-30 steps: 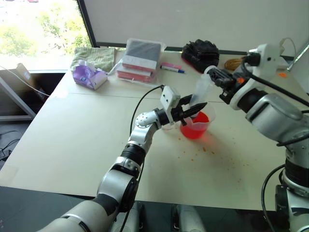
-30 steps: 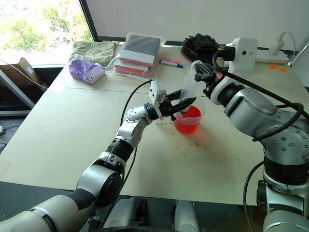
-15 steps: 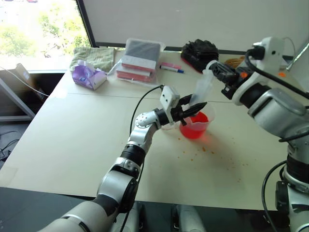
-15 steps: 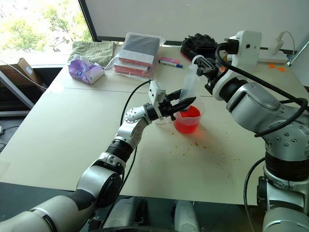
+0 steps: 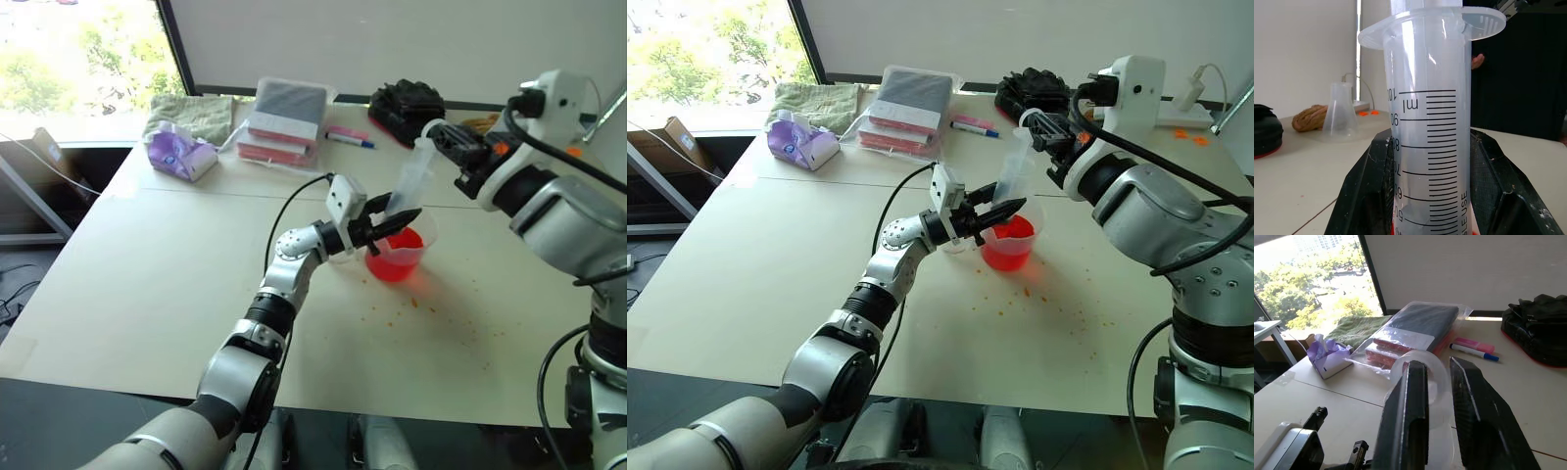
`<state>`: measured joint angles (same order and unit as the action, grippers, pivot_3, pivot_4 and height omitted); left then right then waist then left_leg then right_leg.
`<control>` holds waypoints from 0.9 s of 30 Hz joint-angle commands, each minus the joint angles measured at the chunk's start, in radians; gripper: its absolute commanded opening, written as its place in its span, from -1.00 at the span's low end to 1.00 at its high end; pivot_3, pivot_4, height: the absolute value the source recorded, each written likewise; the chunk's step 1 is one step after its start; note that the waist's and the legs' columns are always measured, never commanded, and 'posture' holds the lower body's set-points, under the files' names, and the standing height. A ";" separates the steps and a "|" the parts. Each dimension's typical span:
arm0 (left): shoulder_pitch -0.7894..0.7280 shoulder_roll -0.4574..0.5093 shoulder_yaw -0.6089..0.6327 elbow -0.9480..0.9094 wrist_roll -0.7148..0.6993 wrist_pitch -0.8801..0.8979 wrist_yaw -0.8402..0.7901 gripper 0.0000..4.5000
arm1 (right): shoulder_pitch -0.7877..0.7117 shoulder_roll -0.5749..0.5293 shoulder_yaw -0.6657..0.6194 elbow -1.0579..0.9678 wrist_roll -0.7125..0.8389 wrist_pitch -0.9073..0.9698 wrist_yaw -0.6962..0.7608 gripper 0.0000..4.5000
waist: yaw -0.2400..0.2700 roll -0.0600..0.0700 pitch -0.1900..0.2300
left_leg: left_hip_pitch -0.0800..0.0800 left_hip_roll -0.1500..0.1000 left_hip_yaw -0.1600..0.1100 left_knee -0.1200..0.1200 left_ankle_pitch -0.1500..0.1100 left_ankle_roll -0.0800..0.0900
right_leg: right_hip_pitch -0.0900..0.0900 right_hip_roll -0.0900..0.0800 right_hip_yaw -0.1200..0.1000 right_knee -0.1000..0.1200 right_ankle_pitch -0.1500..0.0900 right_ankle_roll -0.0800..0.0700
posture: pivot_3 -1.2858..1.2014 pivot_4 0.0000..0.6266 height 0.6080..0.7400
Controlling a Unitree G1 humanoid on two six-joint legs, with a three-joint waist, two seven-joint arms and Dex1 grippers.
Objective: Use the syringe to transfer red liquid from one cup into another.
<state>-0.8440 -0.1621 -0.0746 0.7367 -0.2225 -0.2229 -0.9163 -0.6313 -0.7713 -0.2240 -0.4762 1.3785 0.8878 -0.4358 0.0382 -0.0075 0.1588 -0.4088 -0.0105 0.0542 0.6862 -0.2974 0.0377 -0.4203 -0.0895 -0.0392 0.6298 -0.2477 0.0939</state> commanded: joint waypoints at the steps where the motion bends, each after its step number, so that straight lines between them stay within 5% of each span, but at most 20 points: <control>1: 0.011 -0.042 -0.070 0.011 0.029 0.004 -0.048 -0.35 | -0.008 -0.037 -0.085 -0.032 0.011 -0.016 0.012 0.17 | 0.000 0.000 0.000 | 0.000 0.000 0.000 0.000 0.000 0.000 | 0.000 0.000 0.000 0.000 0.000 0.000 | 0.03 -0.52 1.00; 20: -0.029 -0.035 -0.052 0.055 0.014 -0.028 -0.001 -0.35 | 0.120 -0.245 -0.216 -0.006 0.154 0.045 0.200 0.17 | 0.002 0.000 0.000 | 0.000 0.000 0.000 0.000 0.000 0.001 | 0.001 -0.001 0.000 -0.001 0.000 0.000 | 0.03 -0.52 1.00; 27: -0.040 -0.037 -0.049 0.069 0.010 -0.042 0.006 -0.35 | 0.216 -0.289 -0.361 -0.030 0.227 0.043 0.373 0.17 | 0.003 -0.001 0.000 | 0.000 0.000 -0.001 0.000 -0.001 0.001 | 0.001 -0.001 -0.001 -0.002 0.000 0.000 | 0.03 -0.52 1.00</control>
<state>-0.8714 -0.1639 -0.1211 0.7912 -0.2165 -0.2583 -0.9123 -0.4271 -1.0455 -0.5130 -0.4795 1.5734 0.9473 -0.1081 0.0415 -0.0081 0.1592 -0.4087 -0.0105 0.0532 0.6862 -0.2980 0.0386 -0.4187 -0.0908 -0.0403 0.6276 -0.2476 0.0936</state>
